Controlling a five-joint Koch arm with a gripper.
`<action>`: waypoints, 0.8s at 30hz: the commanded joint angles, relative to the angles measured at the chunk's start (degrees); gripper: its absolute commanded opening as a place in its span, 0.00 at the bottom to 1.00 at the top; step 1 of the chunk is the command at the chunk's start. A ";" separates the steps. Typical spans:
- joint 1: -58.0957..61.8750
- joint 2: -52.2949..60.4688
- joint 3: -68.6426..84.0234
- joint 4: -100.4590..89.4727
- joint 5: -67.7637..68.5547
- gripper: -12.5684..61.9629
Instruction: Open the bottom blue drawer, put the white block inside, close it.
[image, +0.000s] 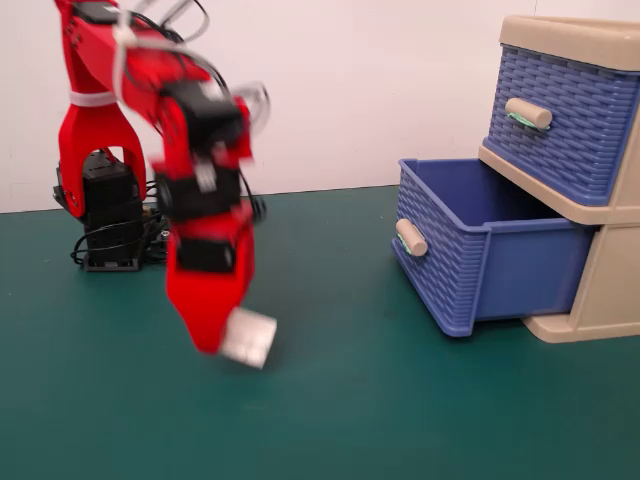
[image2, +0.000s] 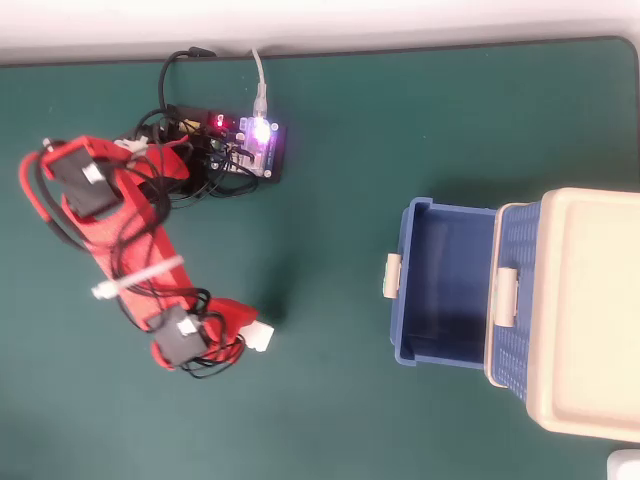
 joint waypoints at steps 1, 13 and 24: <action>-0.53 9.14 -4.57 4.92 13.71 0.06; -34.98 0.70 -37.62 6.77 90.97 0.06; -42.71 -22.50 -66.62 5.63 98.88 0.07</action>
